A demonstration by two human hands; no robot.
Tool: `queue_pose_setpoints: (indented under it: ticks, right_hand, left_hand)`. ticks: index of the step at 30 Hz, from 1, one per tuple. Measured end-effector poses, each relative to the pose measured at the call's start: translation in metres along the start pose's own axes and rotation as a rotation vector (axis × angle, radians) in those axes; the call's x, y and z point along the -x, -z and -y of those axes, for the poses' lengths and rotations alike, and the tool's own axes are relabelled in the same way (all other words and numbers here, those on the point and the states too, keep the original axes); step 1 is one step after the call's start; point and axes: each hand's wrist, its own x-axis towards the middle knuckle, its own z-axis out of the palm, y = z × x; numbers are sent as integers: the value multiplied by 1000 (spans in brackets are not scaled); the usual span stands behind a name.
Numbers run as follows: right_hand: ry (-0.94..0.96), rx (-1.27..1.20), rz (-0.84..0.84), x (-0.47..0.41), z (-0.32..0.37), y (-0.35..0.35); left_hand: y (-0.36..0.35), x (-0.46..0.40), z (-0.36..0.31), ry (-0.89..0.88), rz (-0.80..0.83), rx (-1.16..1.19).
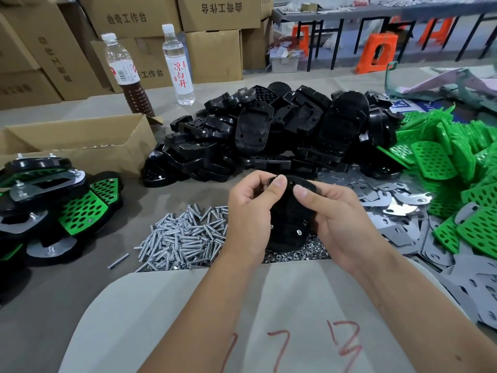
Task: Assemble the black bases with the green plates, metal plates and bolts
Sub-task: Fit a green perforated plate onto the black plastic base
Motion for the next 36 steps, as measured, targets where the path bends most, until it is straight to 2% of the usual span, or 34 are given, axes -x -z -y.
queue_pose_setpoints:
  ticks: [5, 9, 11, 15, 19, 24, 26, 29, 31, 33, 36]
  right_hand:
    - [-28, -17, 44, -1, 4, 1]
    - [-119, -126, -60, -5, 3, 0]
    - [-84, -136, -89, -6, 3, -1]
    - [22, -100, 25, -3, 4, -3]
    - [101, 107, 10, -6, 1, -3]
    - [96, 93, 56, -6, 4, 2]
    - [215, 208, 19, -6, 1, 0]
    - [444, 535, -86, -7, -2, -5]
    - [525, 685, -177, -7, -3, -8]
    - [474, 639, -188, -6, -4, -9]
    - [226, 313, -123, -5, -3, -9]
  left_hand:
    - [2, 0, 1, 37, -1, 51]
    - [1, 1, -1, 94, 25, 172]
    - [2, 3, -3, 130, 84, 218]
    - [2, 6, -7, 283, 211, 356]
    - [2, 4, -6, 390, 168, 385]
    - [1, 4, -11, 465, 201, 443]
    - [0, 2, -13, 548, 191, 491]
    - [1, 0, -12, 654, 162, 551]
    - [1, -1, -10, 685, 156, 580]
    - [0, -1, -9, 668, 170, 563]
    - [-4, -1, -11, 611, 199, 480]
